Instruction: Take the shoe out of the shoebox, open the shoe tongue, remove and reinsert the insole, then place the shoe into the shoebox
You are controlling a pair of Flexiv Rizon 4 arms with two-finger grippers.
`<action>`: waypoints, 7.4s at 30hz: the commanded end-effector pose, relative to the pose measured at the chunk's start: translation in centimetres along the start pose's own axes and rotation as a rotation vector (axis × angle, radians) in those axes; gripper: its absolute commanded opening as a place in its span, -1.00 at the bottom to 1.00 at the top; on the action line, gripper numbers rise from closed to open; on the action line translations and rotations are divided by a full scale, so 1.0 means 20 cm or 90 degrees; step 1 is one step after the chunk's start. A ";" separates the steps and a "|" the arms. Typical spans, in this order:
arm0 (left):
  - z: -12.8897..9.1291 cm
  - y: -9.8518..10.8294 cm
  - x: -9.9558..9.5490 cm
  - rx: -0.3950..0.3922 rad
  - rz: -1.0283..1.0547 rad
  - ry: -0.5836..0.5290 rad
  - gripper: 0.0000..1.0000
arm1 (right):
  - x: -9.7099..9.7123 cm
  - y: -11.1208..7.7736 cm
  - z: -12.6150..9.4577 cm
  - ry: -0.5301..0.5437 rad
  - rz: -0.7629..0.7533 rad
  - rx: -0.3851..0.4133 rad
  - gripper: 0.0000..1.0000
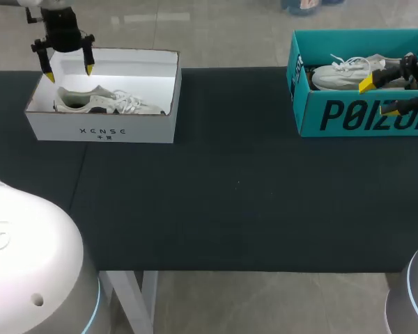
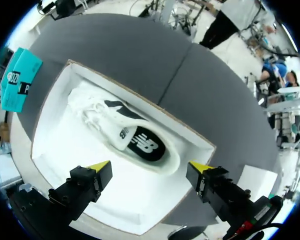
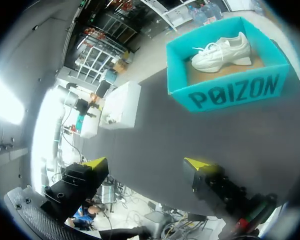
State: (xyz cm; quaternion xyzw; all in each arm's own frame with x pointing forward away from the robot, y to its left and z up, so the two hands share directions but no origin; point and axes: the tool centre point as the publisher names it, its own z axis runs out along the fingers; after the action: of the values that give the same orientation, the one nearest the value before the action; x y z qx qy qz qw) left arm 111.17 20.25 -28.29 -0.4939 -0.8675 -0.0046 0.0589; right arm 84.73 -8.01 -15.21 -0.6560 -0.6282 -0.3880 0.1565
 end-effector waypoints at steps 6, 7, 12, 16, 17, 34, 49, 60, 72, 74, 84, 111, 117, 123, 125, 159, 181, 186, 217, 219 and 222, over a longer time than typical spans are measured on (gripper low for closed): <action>-0.28 -0.09 -0.03 -0.110 -0.403 0.116 1.00 | -0.13 0.60 0.01 -0.176 -0.090 0.014 1.00; -0.29 -0.09 -0.03 -0.119 -0.428 0.144 1.00 | -0.16 0.64 -0.01 -0.217 -0.110 -0.008 1.00; -0.29 -0.09 -0.03 -0.122 -0.419 0.163 1.00 | -0.16 0.64 -0.01 -0.217 -0.110 -0.008 1.00; -0.29 -0.09 -0.03 -0.122 -0.419 0.163 1.00 | -0.16 0.64 -0.01 -0.217 -0.110 -0.008 1.00; -0.29 -0.09 -0.03 -0.122 -0.419 0.163 1.00 | -0.16 0.64 -0.01 -0.217 -0.110 -0.008 1.00; -0.57 -0.13 -0.16 -0.229 -0.724 0.124 1.00 | -0.38 0.81 0.03 -0.383 -0.144 0.013 1.00; -0.67 -0.23 -0.14 -0.210 -1.076 0.104 1.00 | -0.77 1.16 -0.03 -0.486 -0.158 0.046 1.00; -0.75 -0.30 -0.10 -0.168 -1.238 0.030 1.00 | -1.01 1.36 -0.01 -0.515 -0.113 0.090 1.00; -0.83 -0.37 -0.13 -0.192 -1.333 -0.017 1.00 | -1.24 1.51 0.11 -0.563 -0.074 0.129 1.00; -0.83 -0.37 -0.13 -0.177 -1.346 -0.007 1.00 | -1.28 1.52 0.12 -0.566 -0.070 0.135 1.00; -0.84 -0.34 -0.07 -0.099 -1.466 -0.035 1.00 | -1.40 1.55 0.13 -0.567 -0.057 0.152 1.00; -1.06 -0.30 0.02 -0.088 -1.659 -0.169 1.00 | -1.70 1.72 0.30 -0.604 -0.006 0.168 1.00; -1.07 -0.26 0.01 -0.093 -1.666 -0.173 1.00 | -1.73 1.72 0.32 -0.603 0.021 0.171 1.00; -1.05 -0.23 0.00 -0.105 -1.666 -0.156 1.00 | -1.77 1.71 0.32 -0.590 0.062 0.164 1.00; -1.05 -0.22 0.01 -0.106 -1.670 -0.150 1.00 | -1.77 1.69 0.33 -0.587 0.066 0.164 1.00; -1.09 -0.25 0.12 -0.101 -1.699 -0.187 1.00 | -1.96 1.61 0.44 -0.600 0.103 0.201 0.62; -1.09 -0.25 0.12 -0.101 -1.699 -0.187 1.00 | -1.88 1.62 0.27 -0.662 0.097 0.173 -1.00; -1.09 -0.25 0.12 -0.101 -1.699 -0.187 1.00 | -1.74 1.61 0.17 -0.643 0.091 0.139 -1.00; -1.09 -0.25 0.12 -0.101 -1.699 -0.187 1.00 | -0.76 1.13 -0.23 -0.566 0.021 -0.091 -1.00; -1.09 -0.25 0.12 -0.101 -1.699 -0.187 1.00 | -0.73 1.08 -0.21 -0.574 0.012 -0.104 -1.00; -1.09 -0.25 0.12 -0.101 -1.699 -0.187 1.00 | -0.69 0.98 -0.18 -0.577 -0.003 -0.114 -1.00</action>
State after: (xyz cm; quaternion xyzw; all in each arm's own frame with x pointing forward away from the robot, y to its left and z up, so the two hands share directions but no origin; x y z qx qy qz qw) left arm 108.06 18.37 -5.96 0.7242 -0.6782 -0.0583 -0.1104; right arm 109.53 -25.43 -16.92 -0.7936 -0.6082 0.0133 -0.0099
